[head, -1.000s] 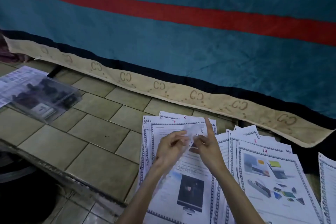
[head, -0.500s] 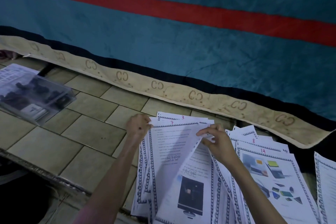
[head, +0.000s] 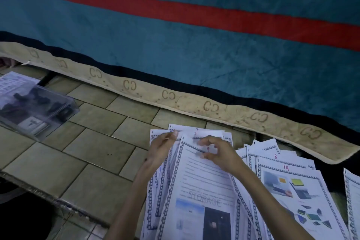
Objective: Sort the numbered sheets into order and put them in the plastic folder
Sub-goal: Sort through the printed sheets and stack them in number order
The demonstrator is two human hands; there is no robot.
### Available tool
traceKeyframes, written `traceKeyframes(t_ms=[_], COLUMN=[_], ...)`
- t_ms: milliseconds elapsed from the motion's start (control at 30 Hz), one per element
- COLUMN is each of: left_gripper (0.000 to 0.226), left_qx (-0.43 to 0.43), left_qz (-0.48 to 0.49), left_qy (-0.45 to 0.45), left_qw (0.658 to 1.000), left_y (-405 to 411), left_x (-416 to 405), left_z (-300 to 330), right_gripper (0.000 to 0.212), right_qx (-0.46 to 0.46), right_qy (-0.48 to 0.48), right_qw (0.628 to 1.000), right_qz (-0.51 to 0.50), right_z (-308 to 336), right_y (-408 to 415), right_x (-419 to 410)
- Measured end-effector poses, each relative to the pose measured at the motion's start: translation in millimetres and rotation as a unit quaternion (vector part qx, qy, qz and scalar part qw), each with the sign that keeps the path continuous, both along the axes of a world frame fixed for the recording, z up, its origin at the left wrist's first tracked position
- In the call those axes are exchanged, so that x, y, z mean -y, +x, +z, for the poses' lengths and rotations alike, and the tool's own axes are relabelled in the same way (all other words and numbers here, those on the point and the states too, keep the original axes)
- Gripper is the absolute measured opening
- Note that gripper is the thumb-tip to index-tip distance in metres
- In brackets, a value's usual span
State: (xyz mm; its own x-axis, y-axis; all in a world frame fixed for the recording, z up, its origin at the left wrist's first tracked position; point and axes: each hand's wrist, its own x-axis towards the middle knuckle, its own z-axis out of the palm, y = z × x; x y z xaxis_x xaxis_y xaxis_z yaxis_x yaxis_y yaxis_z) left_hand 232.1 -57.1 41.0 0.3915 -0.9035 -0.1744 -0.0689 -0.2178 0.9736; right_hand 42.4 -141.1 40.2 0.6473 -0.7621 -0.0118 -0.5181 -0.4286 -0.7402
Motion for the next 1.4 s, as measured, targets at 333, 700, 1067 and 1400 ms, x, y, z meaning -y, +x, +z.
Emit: traceKeyframes(t_ms=[333,700,1067,1400], left_gripper=[0.026,0.027,0.015,0.05], left_qx=[-0.038,0.015,-0.109,0.035], left_qz=[-0.13,0.057,-0.013,-0.141], left_qy=[-0.023,0.145,0.04,0.014], left_qw=[0.99,0.988,0.993,0.989], left_y=[5.2,28.4,2.9,-14.4], left_x=[-7.8,52.9,40.9,10.1], left_z=[-3.3,-39.2,-11.0,-4.9], right_gripper=[0.077,0.015,0.089,0.044], right_qx=[-0.146,0.033,-0.01,-0.039], right_qy=[-0.063,-0.043,0.015,-0.116], right_qw=[0.986,0.999,1.0,0.99], right_qz=[0.041,0.003,-0.02,-0.077], right_z=[10.4,-9.5,1.0,-11.4], right_y=[14.3,-29.5,-4.6,-9.4], right_x=[28.5,25.3,42.2,50.8])
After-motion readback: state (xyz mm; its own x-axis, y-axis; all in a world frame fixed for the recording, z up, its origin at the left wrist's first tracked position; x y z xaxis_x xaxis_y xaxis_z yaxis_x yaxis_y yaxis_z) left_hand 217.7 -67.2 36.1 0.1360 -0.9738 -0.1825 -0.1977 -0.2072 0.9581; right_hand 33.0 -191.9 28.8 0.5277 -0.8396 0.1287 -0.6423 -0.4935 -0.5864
